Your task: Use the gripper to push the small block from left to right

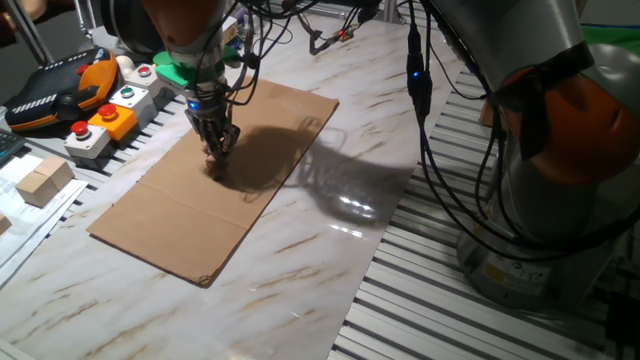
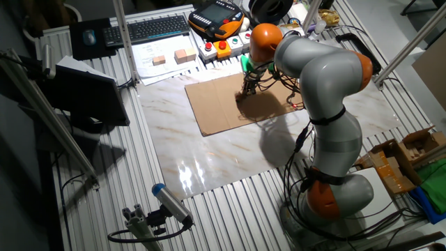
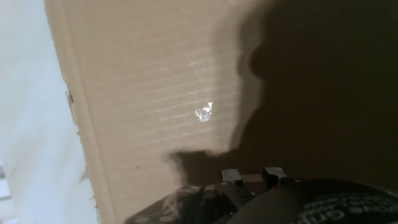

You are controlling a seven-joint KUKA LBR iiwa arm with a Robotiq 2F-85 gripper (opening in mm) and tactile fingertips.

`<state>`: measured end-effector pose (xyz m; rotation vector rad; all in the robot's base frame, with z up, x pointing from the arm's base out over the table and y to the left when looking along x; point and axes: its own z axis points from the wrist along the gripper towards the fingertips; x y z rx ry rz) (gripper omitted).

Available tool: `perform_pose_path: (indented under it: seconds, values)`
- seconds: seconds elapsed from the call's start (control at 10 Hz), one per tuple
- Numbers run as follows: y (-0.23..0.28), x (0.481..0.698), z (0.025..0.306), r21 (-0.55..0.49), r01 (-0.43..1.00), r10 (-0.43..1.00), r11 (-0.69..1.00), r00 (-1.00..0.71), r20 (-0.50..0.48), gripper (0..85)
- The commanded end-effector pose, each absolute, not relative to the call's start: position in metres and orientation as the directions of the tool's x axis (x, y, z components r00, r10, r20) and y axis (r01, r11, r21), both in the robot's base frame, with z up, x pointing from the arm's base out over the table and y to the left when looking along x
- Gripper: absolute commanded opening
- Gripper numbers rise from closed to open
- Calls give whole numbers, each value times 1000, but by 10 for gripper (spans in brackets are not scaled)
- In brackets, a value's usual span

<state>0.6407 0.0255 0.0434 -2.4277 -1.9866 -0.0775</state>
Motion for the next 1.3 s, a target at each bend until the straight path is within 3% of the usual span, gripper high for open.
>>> perform_pose_path:
  seconds: [0.0, 1.2]
  values:
    - [25, 641, 43, 21, 978, 978, -206, 205, 44, 10]
    - [46, 647, 40, 19, 978, 977, -210, 209, 29, 10]
